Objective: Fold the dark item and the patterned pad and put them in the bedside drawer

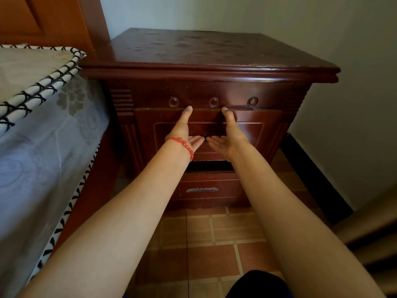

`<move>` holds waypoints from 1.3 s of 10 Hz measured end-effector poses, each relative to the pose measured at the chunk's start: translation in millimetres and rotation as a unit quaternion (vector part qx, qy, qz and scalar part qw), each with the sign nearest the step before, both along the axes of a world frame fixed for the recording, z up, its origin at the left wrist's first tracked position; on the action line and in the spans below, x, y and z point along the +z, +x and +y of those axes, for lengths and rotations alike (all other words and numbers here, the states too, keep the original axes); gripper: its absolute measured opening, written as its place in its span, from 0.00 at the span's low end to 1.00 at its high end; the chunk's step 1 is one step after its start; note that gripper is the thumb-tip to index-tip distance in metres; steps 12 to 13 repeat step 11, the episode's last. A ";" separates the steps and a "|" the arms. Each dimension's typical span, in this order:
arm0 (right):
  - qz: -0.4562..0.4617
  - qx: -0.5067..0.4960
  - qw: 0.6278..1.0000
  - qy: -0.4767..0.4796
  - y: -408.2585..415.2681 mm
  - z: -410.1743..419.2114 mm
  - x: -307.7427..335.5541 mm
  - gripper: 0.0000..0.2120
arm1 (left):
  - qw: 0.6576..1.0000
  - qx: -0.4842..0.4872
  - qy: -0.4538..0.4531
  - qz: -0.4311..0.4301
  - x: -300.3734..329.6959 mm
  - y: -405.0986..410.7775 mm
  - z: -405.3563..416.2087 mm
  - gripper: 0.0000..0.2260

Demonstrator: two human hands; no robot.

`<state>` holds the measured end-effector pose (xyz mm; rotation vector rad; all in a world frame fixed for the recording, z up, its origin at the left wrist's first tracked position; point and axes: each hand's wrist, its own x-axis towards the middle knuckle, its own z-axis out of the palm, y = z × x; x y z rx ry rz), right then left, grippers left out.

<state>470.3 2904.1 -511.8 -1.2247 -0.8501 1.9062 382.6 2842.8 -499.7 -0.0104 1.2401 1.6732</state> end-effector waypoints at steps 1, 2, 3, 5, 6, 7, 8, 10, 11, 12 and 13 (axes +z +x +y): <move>0.003 0.002 1.000 -0.002 1.4 -0.7 0.4 0.37 | 1.000 -0.001 0.000 0.004 1.4 1.2 -1.8 0.36; 0.004 0.010 1.000 -0.003 3.4 -1.4 1.0 0.38 | 1.000 -0.008 -0.004 0.016 1.2 3.4 -2.6 0.36; 0.001 0.019 1.000 -0.003 3.8 -2.3 0.6 0.40 | 0.999 -0.025 -0.004 0.028 -0.6 4.5 -5.1 0.38; -0.055 0.083 0.995 0.024 12.6 -2.5 -2.6 0.40 | 0.997 -0.029 -0.023 0.069 -3.5 4.3 -5.8 0.37; -0.109 0.088 0.988 0.069 19.4 -3.4 -11.2 0.31 | 0.991 -0.030 -0.052 0.118 -10.4 8.8 -3.9 0.36; -0.138 0.074 0.982 0.107 23.7 -4.3 -23.1 0.24 | 0.981 -0.021 -0.076 0.179 -23.5 13.1 -0.5 0.33; -0.145 0.060 0.980 0.126 25.6 -1.6 -35.0 0.19 | 0.968 0.002 -0.096 0.233 -39.9 13.6 4.6 0.25; -0.157 0.034 0.979 0.123 18.2 -2.9 -47.3 0.15 | 0.961 -0.004 -0.092 0.262 -63.5 14.9 3.3 0.11; -0.166 0.021 0.981 0.097 18.7 -4.3 -47.1 0.13 | 0.964 0.011 -0.108 0.244 -64.3 11.8 3.5 0.12; -0.166 0.021 0.981 0.097 18.7 -4.3 -47.1 0.13 | 0.964 0.011 -0.108 0.244 -64.3 11.8 3.5 0.12; -0.166 0.021 0.981 0.097 18.7 -4.3 -47.1 0.13 | 0.964 0.011 -0.108 0.244 -64.3 11.8 3.5 0.12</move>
